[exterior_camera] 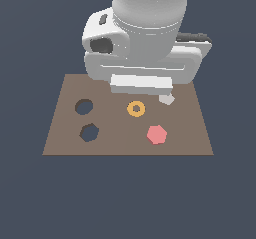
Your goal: Insert a designated object into the corresponding slot on a board.
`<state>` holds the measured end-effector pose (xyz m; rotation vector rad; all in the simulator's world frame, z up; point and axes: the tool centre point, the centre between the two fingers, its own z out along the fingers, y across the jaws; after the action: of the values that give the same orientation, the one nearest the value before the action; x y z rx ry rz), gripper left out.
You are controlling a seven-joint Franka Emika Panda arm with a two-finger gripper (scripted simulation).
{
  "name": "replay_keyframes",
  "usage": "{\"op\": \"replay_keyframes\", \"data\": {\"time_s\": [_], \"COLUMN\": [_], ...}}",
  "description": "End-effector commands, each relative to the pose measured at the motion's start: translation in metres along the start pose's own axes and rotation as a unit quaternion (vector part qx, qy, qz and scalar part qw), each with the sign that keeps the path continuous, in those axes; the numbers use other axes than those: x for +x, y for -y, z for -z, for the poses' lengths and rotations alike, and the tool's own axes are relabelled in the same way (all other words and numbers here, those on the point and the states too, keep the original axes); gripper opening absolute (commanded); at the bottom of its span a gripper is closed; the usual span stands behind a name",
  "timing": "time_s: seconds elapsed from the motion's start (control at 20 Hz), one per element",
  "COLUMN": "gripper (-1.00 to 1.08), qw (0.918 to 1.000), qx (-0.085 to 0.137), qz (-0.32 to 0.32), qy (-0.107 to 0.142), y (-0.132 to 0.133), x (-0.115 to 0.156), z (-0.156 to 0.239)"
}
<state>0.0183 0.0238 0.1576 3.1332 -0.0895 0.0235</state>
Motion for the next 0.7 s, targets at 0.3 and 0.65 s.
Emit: {"op": "replay_keyframes", "data": {"time_s": [0.3,0.65], "gripper": [1.00,1.00], "qw": [0.9975,0.9921], "qx": [0.000,0.001], "qz": [-0.071,-0.125], "qy": [0.004,0.006], "y": [0.032,0.053], "x": [0.027,0.051], "z": [-0.048,-0.084]}}
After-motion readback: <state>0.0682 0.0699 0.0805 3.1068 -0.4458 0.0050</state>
